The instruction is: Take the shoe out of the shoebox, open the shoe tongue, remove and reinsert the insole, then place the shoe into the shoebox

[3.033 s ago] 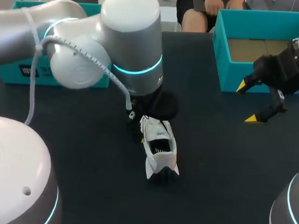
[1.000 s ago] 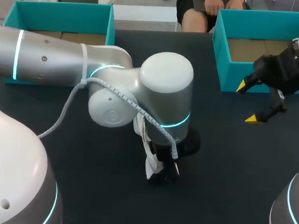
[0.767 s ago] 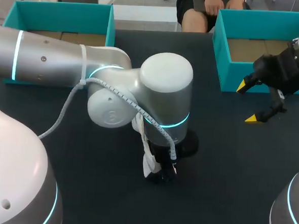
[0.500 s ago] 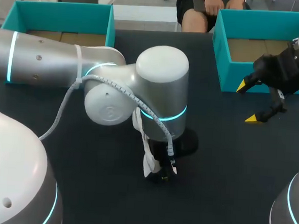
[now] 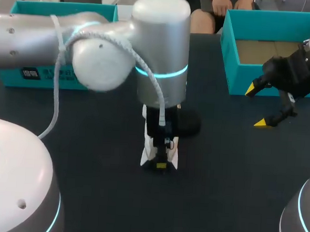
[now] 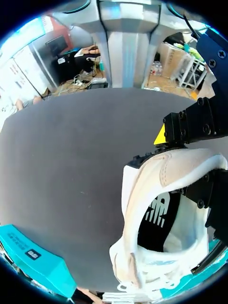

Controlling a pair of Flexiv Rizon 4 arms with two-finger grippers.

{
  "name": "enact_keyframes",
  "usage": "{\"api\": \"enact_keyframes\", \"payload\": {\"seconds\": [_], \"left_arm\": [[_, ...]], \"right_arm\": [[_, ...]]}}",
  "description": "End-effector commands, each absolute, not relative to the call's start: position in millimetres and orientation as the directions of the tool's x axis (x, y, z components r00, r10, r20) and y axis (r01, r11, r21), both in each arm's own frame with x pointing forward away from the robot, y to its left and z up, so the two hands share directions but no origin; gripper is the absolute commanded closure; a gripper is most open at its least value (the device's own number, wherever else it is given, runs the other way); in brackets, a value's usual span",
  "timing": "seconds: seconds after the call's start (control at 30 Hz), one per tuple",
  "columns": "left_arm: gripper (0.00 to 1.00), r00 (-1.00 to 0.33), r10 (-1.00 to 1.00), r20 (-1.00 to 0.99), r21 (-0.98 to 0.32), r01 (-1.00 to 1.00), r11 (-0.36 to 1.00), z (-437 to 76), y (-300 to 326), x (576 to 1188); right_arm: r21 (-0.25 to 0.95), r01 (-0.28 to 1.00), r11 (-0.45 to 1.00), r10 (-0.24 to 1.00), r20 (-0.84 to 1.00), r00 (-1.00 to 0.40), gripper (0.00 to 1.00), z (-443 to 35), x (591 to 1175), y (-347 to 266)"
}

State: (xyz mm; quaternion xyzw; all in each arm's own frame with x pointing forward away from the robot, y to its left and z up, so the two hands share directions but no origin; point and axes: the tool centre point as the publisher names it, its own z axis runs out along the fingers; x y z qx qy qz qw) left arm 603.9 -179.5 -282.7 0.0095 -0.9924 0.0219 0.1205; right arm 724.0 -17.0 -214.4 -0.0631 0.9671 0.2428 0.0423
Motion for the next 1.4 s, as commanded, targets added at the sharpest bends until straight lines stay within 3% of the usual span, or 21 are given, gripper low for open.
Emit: {"api": "enact_keyframes", "payload": {"seconds": [0.03,0.13,0.7,1.4], "left_arm": [[1.0,-0.979,0.009,0.205,-0.05,-0.001,0.999,-205,-167,604],[1.0,-0.982,0.03,0.186,-0.091,0.013,0.996,-185,-164,606],[1.0,-0.982,0.03,0.186,-0.091,0.013,0.996,-185,-164,606],[1.0,-0.979,0.05,0.196,-0.085,0.034,0.996,-156,-34,704]], "right_arm": [[0.462,-0.142,0.875,-0.101,-0.113,-0.989,0.0,-215,724,-17],[0.462,-0.142,0.875,-0.101,-0.113,-0.989,0.0,-215,724,-17],[0.462,-0.142,0.875,-0.101,-0.113,-0.989,0.0,-215,724,-17],[0.462,-0.142,0.875,-0.101,-0.113,-0.989,0.0,-215,724,-17]]}}
